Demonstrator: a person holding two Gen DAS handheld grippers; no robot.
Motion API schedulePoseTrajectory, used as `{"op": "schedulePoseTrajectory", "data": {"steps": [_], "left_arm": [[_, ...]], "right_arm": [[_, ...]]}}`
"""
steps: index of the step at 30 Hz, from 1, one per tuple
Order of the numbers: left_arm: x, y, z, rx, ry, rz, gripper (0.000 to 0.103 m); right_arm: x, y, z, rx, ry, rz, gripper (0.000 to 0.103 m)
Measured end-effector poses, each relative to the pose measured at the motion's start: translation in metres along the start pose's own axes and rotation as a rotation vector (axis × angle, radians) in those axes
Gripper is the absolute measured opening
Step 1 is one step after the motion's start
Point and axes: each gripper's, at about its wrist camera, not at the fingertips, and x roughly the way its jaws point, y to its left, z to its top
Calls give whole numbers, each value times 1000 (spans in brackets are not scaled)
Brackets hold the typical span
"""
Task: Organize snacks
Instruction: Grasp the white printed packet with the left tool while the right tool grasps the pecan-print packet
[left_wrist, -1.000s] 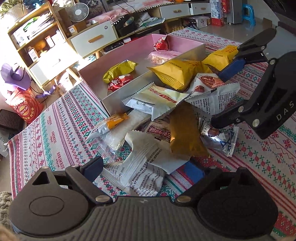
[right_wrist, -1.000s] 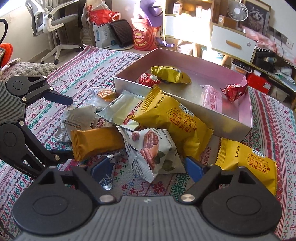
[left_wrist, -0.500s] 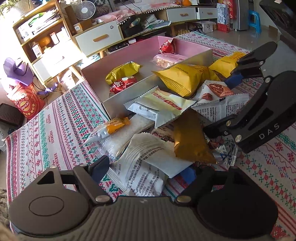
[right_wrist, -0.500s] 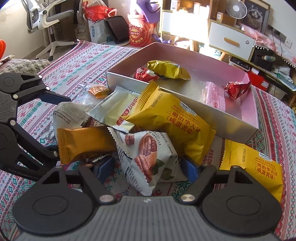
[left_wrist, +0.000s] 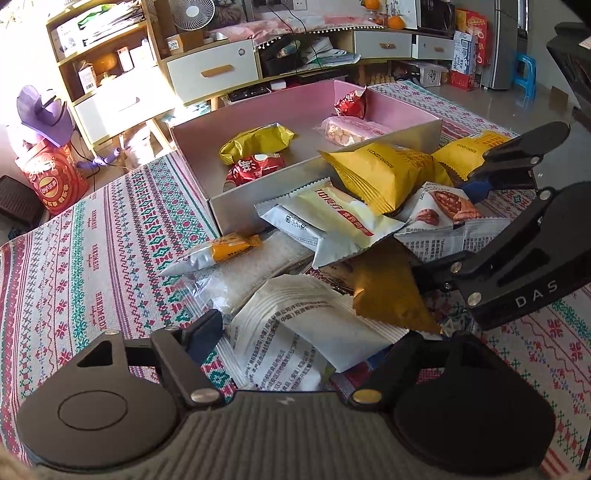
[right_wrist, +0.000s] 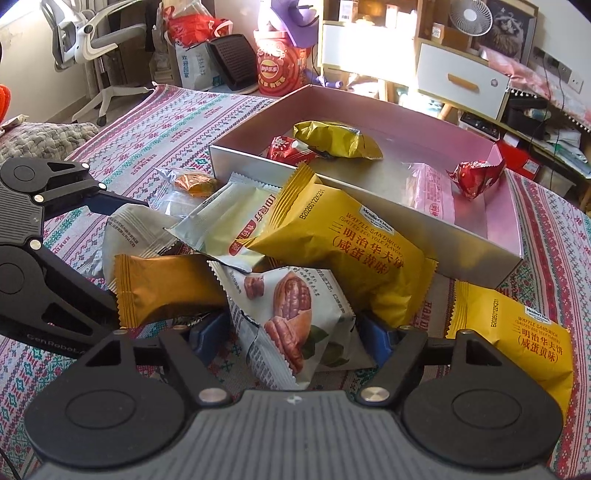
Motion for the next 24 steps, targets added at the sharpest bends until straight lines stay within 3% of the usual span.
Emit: {"op": "schedulePoseTrajectory", "data": {"steps": [4, 24], "left_arm": [[-3, -1, 0, -13, 16, -36, 60], [-24, 10, -12, -80, 83, -37, 55]], "right_arm": [[-3, -3, 2, 14, 6, 9, 58], [-20, -25, -1, 81, 15, 52, 55]]}}
